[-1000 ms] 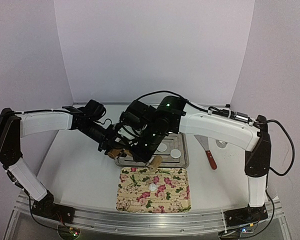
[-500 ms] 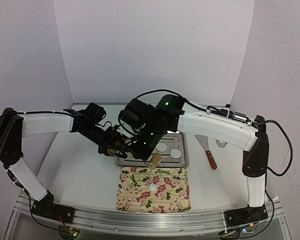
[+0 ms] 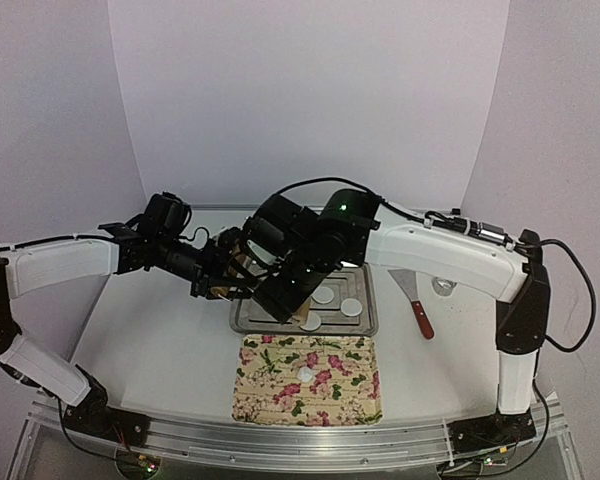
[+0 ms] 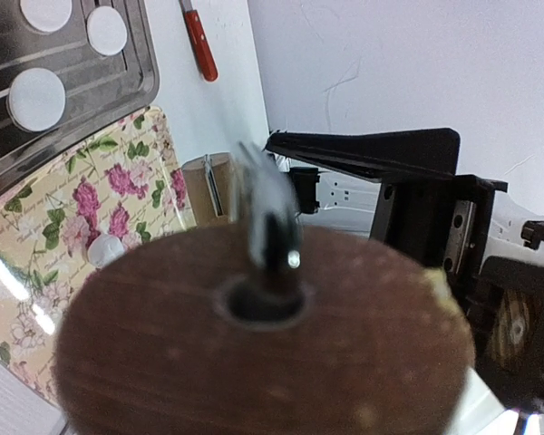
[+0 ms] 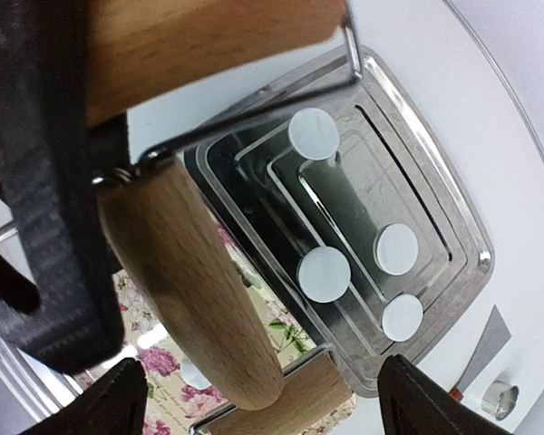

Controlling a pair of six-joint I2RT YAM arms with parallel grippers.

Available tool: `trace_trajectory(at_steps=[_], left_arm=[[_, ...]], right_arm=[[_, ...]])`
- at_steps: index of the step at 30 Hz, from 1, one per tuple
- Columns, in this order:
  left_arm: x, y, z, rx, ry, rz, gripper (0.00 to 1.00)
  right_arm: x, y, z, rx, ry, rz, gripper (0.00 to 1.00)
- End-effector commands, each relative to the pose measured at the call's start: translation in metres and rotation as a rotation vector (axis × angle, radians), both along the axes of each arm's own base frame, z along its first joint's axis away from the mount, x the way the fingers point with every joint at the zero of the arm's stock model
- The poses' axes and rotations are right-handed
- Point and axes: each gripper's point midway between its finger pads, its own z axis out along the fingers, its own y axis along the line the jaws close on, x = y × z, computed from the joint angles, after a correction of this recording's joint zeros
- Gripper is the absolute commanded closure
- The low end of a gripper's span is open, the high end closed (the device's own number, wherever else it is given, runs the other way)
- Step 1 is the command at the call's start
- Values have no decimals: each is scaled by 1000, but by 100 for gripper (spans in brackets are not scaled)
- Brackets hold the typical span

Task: Roll out the dumpling wrappers from the dough

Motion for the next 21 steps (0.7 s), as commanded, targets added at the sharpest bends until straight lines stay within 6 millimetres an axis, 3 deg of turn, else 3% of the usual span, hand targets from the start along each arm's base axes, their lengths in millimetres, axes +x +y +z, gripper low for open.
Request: trace_trajectory(at_steps=[1, 3, 8, 9, 11, 14, 17, 21], left_arm=[[15, 4, 40, -81, -153, 107, 100], [20, 9, 46, -82, -190, 146, 100], [24, 16, 69, -138, -307, 202, 100], [24, 17, 70, -143, -316, 207, 100], [27, 17, 80, -172, -353, 222, 100], [28, 17, 98, -220, -365, 233, 100], [23, 15, 114, -288, -398, 207, 100], [16, 14, 121, -328, -384, 163, 100]], right_arm=[[11, -11, 55, 189, -47, -156, 8], [18, -16, 67, 279, -18, -211, 5], [40, -37, 77, 540, 174, -342, 4], [47, -41, 91, 637, 200, -352, 4], [52, -47, 92, 765, 291, -366, 2], [68, -63, 119, 1024, 390, -354, 2], [68, -71, 122, 1147, 486, -333, 2], [49, -58, 125, 1160, 633, -222, 2]])
